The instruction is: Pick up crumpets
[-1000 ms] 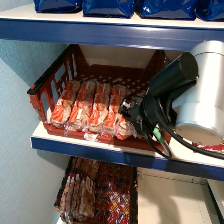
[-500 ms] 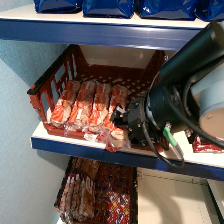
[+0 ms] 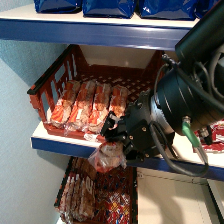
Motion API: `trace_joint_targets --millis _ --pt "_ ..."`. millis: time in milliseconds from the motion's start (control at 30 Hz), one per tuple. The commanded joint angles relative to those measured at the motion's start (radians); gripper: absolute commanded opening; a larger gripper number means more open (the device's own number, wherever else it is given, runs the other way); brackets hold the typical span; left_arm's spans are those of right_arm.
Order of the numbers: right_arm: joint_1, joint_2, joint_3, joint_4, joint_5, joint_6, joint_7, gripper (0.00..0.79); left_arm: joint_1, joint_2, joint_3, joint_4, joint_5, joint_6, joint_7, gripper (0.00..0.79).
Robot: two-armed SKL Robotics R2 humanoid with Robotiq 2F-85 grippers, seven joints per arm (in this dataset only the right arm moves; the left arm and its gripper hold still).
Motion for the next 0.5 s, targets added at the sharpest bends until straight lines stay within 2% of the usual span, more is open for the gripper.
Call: trace_joint_targets --millis 33,333,500 --pt "-0.003 0.003 -0.009 -0.006 -0.023 0.009 0.006 0.005 0.000 0.000 0.000 0.000 0.000 0.000 0.000 0.000" --pt "0.006 0.008 0.003 -0.048 -0.048 0.038 0.021 0.005 0.000 0.000 0.000 0.000 0.000 0.000 0.000 0.000" --pt "0.009 0.016 0.031 -0.087 -0.056 0.057 0.021 0.006 0.000 0.000 0.000 0.000 0.000 0.000 0.000 0.000"
